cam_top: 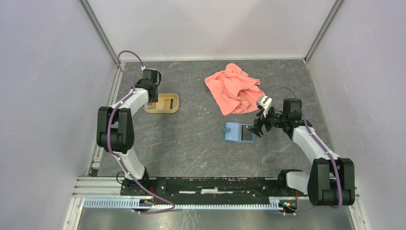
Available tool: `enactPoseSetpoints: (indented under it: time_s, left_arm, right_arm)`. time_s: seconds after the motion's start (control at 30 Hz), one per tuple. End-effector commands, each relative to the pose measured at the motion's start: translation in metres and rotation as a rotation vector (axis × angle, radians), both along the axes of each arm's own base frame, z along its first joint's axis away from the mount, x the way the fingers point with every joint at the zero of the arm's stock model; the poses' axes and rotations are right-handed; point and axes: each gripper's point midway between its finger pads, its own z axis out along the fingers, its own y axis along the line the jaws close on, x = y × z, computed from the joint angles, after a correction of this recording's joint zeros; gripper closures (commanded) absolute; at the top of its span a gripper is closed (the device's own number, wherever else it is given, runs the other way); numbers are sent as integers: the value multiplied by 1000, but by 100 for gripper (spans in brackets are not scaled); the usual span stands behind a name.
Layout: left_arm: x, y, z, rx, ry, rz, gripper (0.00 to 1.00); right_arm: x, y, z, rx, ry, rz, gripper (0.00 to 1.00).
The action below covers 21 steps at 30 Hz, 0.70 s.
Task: Put the credit cards into the card holder
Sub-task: Pick up the credit card from the storage box.
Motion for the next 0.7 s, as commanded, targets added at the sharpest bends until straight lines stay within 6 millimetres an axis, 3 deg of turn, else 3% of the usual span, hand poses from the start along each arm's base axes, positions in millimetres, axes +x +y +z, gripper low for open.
enactPoseSetpoints:
  time_s: [0.0, 0.33, 0.67]
  left_arm:
    - [9, 5, 35, 47, -72, -10, 53]
    - [9, 1, 34, 44, -71, -20, 64]
    - [10, -8, 33, 14, -66, -52, 91]
  right_arm:
    - [10, 3, 16, 11, -52, 22, 2]
    - [10, 3, 16, 12, -50, 26, 2]
    - [10, 3, 16, 11, -49, 26, 2]
